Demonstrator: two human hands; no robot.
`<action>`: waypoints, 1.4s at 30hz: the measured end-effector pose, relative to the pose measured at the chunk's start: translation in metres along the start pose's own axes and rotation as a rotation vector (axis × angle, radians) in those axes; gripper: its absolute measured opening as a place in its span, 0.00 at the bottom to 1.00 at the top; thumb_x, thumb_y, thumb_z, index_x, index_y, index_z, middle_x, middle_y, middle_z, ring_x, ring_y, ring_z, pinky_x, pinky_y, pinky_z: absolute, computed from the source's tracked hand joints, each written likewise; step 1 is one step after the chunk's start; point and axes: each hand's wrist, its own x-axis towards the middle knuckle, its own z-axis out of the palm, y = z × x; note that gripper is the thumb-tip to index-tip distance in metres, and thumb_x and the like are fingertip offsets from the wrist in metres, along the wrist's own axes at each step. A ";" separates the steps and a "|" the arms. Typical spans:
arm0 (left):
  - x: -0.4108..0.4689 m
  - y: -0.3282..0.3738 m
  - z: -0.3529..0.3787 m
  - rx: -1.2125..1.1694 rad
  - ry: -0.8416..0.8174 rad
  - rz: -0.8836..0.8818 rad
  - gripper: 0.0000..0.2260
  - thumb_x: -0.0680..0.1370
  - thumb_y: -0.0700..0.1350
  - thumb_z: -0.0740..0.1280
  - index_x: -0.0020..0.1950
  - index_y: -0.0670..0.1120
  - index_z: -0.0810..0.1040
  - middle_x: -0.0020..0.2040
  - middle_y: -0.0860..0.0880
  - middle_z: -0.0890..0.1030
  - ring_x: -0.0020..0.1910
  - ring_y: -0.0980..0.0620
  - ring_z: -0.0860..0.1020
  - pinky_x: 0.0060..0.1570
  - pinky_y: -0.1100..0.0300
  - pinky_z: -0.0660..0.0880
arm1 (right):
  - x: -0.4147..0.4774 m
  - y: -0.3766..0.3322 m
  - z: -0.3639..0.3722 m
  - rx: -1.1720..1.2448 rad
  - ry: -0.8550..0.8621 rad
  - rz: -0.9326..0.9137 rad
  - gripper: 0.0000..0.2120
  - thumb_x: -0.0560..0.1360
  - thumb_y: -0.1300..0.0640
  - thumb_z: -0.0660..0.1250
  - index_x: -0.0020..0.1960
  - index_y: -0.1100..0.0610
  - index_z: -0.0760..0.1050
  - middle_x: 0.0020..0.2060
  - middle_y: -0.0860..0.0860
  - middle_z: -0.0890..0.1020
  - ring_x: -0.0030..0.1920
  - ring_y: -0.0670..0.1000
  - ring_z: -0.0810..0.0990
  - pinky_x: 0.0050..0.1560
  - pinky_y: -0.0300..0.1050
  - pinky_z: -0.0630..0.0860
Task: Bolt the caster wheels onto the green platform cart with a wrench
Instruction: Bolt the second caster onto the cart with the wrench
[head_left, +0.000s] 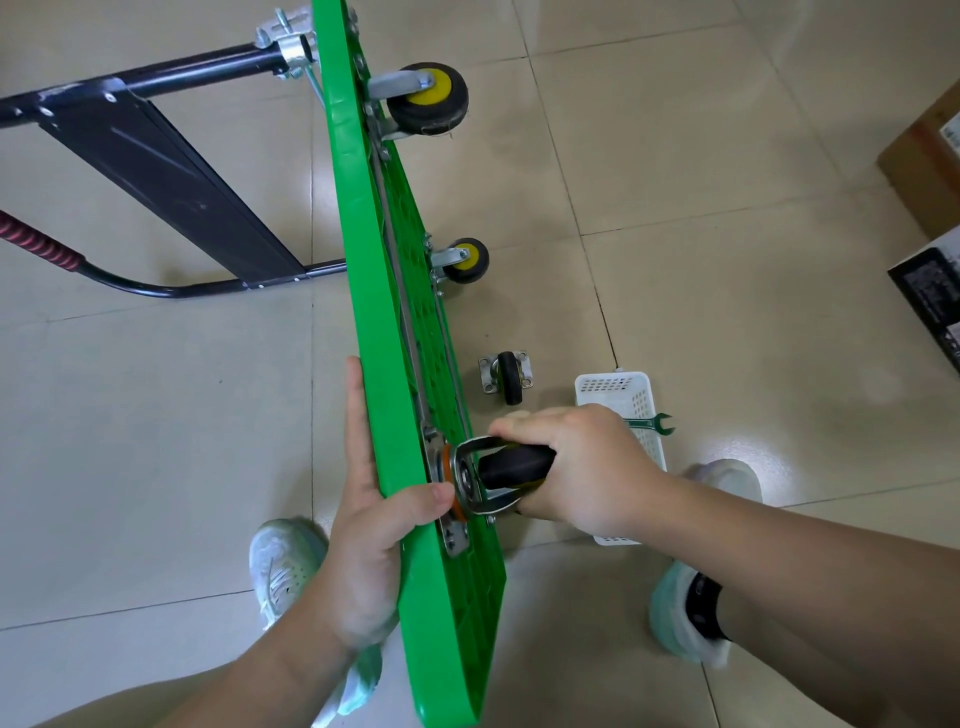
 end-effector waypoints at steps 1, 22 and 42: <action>0.000 0.000 -0.001 0.007 0.002 0.004 0.49 0.65 0.36 0.72 0.78 0.72 0.61 0.78 0.52 0.71 0.74 0.38 0.73 0.71 0.26 0.65 | 0.000 0.000 0.001 -0.001 0.007 -0.004 0.23 0.60 0.51 0.77 0.53 0.40 0.76 0.35 0.37 0.73 0.38 0.41 0.73 0.40 0.46 0.76; 0.001 -0.001 0.003 0.046 0.031 0.021 0.49 0.63 0.38 0.73 0.77 0.72 0.63 0.76 0.53 0.74 0.72 0.41 0.76 0.67 0.33 0.73 | -0.002 0.010 0.003 0.106 -0.048 0.013 0.23 0.62 0.51 0.79 0.54 0.39 0.77 0.38 0.35 0.77 0.42 0.40 0.78 0.45 0.44 0.77; 0.002 0.002 0.006 0.079 0.036 0.007 0.52 0.60 0.40 0.73 0.79 0.69 0.59 0.70 0.58 0.79 0.62 0.48 0.83 0.50 0.48 0.84 | -0.005 0.014 -0.008 0.345 -0.058 0.070 0.22 0.62 0.61 0.81 0.51 0.41 0.81 0.40 0.37 0.81 0.42 0.40 0.79 0.44 0.31 0.69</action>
